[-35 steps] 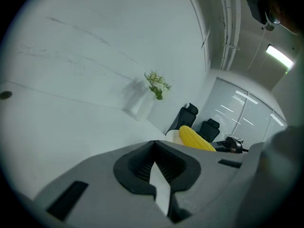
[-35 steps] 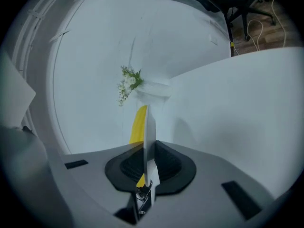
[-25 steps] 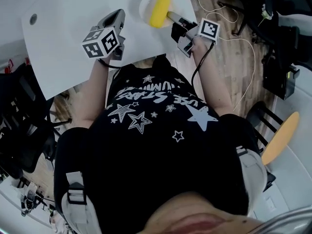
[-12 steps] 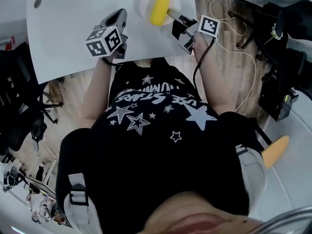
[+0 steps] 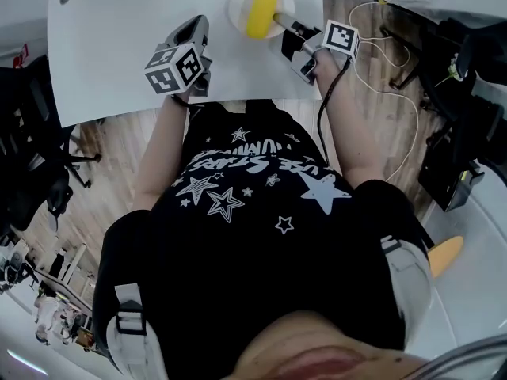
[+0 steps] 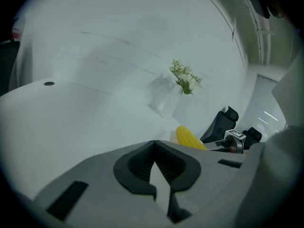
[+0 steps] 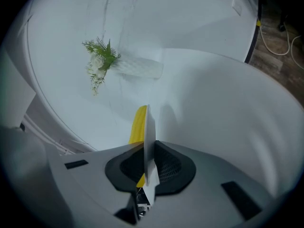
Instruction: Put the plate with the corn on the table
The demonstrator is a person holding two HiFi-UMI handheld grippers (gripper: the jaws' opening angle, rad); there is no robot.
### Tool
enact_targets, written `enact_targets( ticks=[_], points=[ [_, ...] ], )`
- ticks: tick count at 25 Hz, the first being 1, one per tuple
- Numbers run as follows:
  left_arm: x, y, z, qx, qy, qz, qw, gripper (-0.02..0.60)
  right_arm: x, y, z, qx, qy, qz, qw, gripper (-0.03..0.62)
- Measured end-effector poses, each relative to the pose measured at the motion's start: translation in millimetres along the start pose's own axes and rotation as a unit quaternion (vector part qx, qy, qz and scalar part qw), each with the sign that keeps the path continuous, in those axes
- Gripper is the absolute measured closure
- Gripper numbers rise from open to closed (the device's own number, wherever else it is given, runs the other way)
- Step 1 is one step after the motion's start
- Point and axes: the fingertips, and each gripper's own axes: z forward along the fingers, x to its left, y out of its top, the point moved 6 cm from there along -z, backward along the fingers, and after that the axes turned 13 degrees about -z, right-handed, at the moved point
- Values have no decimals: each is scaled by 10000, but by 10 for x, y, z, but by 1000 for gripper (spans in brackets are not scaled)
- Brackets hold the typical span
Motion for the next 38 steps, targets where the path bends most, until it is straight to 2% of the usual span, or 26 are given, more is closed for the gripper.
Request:
enact_targets(
  ticks=[10, 21, 28, 33, 38],
  points=[
    [-27, 31, 28, 26, 8, 89, 10000, 575, -49, -2, 26, 64, -238, 140, 9996, 569],
    [50, 17, 40, 11, 34, -72, 10000, 575, -85, 18, 27, 101, -594, 176, 9980, 571],
    [23, 21, 68, 48, 5, -51, 10000, 575, -40, 93, 54, 80, -1096, -79, 9939, 574],
    [48, 38, 56, 39, 11, -61, 10000, 575, -33, 73, 102, 285, -1713, -219, 9846, 570],
    [92, 82, 25, 39, -22, -51, 10000, 575, 20, 29, 155, 298, -2044, -266, 9781, 556]
  ],
)
